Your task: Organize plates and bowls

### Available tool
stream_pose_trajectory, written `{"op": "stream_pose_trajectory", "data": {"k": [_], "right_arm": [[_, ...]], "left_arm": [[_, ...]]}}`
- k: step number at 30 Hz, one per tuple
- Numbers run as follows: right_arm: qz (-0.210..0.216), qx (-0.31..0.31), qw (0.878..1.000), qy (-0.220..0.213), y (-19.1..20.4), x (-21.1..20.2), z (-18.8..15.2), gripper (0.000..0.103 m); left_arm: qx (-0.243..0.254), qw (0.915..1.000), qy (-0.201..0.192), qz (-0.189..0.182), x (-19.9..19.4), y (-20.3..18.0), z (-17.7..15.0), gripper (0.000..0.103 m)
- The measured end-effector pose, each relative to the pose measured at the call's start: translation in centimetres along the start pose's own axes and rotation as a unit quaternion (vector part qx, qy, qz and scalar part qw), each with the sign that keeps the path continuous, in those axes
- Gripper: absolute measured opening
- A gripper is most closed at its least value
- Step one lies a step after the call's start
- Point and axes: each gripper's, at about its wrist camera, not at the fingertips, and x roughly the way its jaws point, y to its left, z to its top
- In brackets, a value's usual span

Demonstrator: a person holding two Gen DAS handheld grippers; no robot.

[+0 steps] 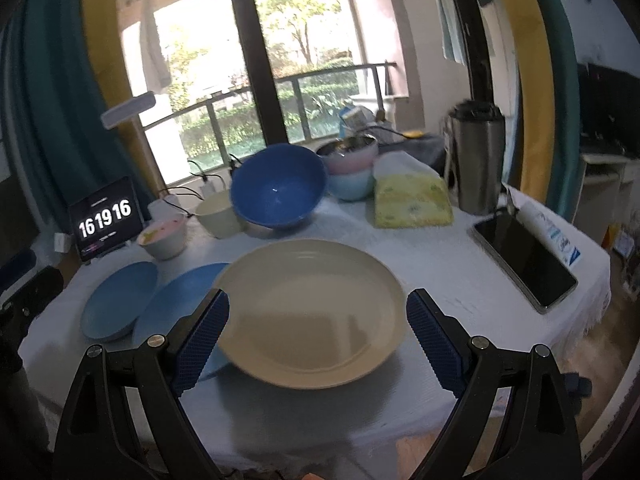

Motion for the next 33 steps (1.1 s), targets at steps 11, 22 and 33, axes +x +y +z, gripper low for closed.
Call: {"op": "stream_pose_trajectory", "data": {"k": [11,22,33], "right_arm": [[-0.012,0.028,0.999,0.038,-5.4,5.0,0.3,0.093],[0.003,0.021,0.998,0.064,-7.0,8.0,0.7,0.086],[0.016,0.030,0.995,0.089,-7.4,10.0,0.1,0.065]], "left_arm": [[0.020,0.9978,0.058,-0.027,7.1,-4.5,0.6,0.101],[0.009,0.9923,0.115,-0.045,11.8,-6.5,0.2,0.085],[0.014,0.9855,0.161,-0.050,14.6,-7.2,-1.0,0.046]]}}
